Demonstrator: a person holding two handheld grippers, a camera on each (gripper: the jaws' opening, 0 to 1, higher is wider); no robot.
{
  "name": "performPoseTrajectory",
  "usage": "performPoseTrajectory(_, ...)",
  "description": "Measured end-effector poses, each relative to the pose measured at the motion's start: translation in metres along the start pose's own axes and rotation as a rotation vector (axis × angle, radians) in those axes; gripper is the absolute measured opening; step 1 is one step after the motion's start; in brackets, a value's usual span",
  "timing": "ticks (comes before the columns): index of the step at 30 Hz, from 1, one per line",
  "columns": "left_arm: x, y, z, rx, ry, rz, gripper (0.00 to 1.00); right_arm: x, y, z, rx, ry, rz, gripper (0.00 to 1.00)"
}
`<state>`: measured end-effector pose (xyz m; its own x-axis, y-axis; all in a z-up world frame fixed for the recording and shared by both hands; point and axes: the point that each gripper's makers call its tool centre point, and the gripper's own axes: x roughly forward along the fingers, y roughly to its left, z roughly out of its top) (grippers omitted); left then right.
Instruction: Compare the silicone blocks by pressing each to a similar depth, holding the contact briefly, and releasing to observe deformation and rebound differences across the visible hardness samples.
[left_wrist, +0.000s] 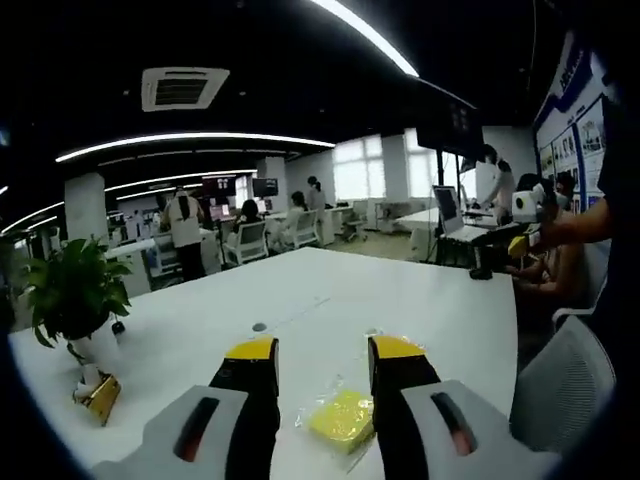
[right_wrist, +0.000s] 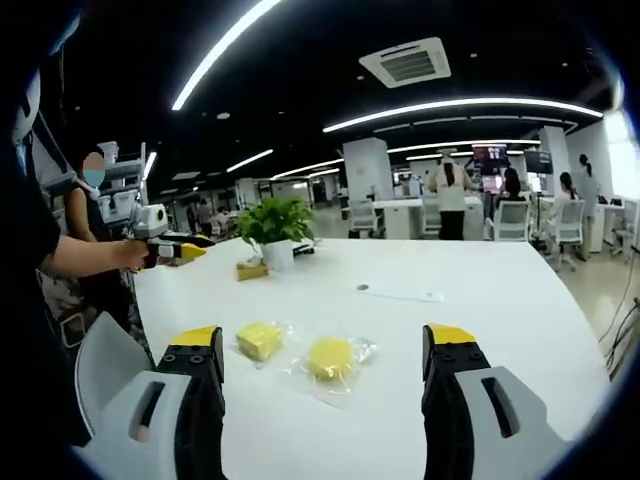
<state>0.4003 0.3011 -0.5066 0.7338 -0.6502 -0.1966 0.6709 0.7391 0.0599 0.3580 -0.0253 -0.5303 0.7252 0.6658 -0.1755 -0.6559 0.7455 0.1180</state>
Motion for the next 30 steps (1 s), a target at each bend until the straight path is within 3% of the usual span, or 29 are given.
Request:
performPoseTrajectory(4, -0.011, -0.004, 0.009, -0.001, -0.038, 0.026, 0.47, 0.006, 0.005, 0.002, 0.004, -0.007, 0.022, 0.76)
performPoseTrajectory(7, -0.017, -0.011, 0.012, 0.055, -0.045, 0.037, 0.55, 0.011, 0.010, 0.004, -0.021, -0.008, 0.034, 0.78)
performPoseTrajectory(14, -0.020, -0.029, -0.002, 0.119, 0.021, 0.024, 0.69, 0.015, 0.018, 0.006, -0.111, 0.011, 0.051, 0.78)
performPoseTrajectory(17, -0.021, -0.044, -0.012, 0.153, 0.046, 0.039, 0.74, 0.012, 0.020, 0.016, -0.150, -0.041, 0.041, 0.81)
performPoseTrajectory(22, -0.021, -0.070, -0.031, 0.177, 0.093, -0.025, 0.76, 0.009, 0.020, 0.018, -0.158, -0.062, 0.037, 0.83)
performPoseTrajectory(26, -0.027, -0.069, -0.037, 0.210, 0.088, 0.015, 0.81, 0.002, 0.023, 0.011, -0.203, -0.048, 0.021, 0.85)
performPoseTrajectory(30, -0.036, -0.065, -0.030, 0.128, 0.009, 0.056, 0.82, -0.002, 0.024, 0.008, -0.185, -0.049, 0.021, 0.86)
